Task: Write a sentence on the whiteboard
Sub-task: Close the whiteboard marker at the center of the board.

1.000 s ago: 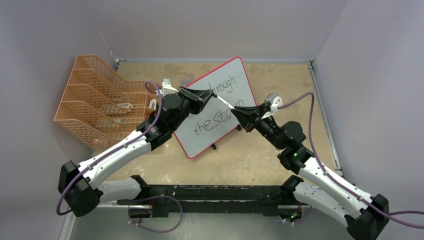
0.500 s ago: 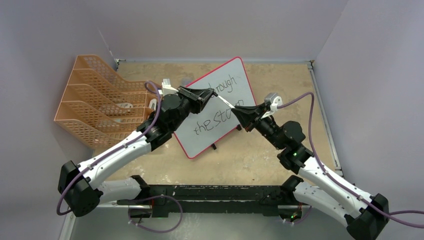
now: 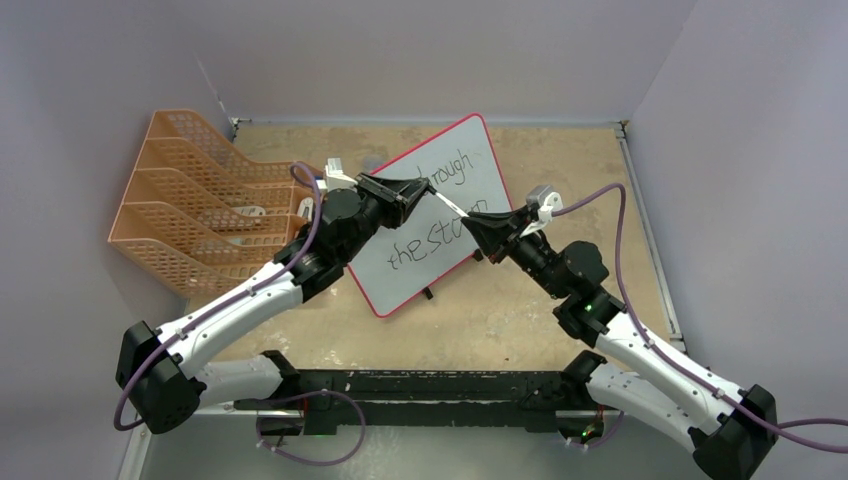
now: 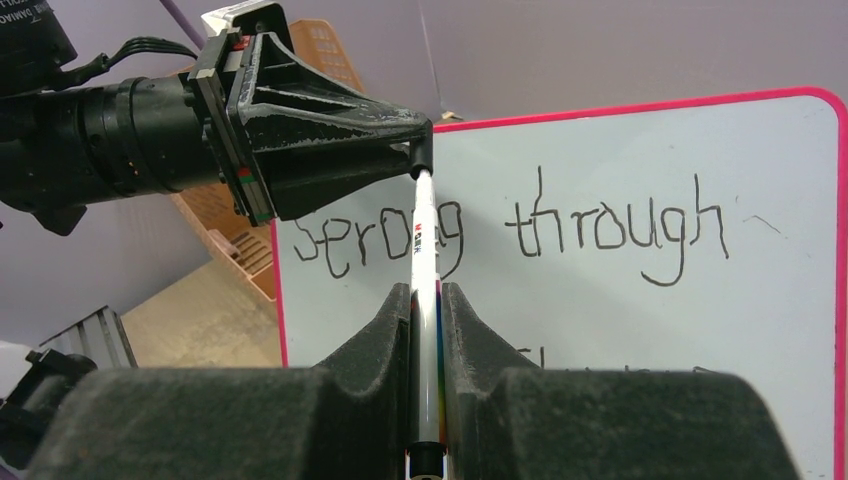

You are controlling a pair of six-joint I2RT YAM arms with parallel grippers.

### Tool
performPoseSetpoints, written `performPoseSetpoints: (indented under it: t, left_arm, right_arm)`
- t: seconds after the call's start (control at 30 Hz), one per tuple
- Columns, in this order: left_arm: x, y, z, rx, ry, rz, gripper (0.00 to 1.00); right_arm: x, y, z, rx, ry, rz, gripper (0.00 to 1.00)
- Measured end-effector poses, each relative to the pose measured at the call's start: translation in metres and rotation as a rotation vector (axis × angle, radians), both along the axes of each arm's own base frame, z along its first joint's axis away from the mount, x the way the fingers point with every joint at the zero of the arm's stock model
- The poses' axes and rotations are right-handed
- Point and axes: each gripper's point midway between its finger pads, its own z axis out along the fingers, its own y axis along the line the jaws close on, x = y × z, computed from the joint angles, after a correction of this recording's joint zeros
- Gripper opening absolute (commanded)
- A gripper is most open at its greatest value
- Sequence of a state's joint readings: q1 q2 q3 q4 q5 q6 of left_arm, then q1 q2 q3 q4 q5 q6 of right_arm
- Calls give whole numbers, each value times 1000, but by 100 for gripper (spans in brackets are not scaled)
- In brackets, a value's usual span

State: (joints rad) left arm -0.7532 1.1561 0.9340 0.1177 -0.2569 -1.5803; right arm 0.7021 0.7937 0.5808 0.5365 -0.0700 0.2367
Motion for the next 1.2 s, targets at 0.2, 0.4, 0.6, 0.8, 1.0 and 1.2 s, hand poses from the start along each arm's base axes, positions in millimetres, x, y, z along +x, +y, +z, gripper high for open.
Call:
performPoseSetpoints:
  t: [0.2, 0.4, 0.6, 0.8, 1.0, 1.2]
  left_arm:
    - [-3, -4, 2, -8, -5, -25, 0]
    - [-6, -11, 4, -21, -21, -67, 0]
    - [-6, -18, 2, 15, -54, -100, 0]
    - [-7, -21, 4, 59, -110, -99, 0]
    - [-27, -42, 15, 68, -187, -175, 0]
    - [-37, -52, 20, 87, -239, -213, 5]
  right_arm:
    - [0, 0, 2, 9, 0, 1, 0]
    - [2, 0, 6, 29, -6, -7, 0]
    - [9, 2, 2, 34, 12, -23, 0]
    - [11, 3, 3, 50, 11, -30, 0]
    - [19, 2, 9, 91, 8, -60, 0]
    - [23, 3, 12, 120, 11, -71, 0]
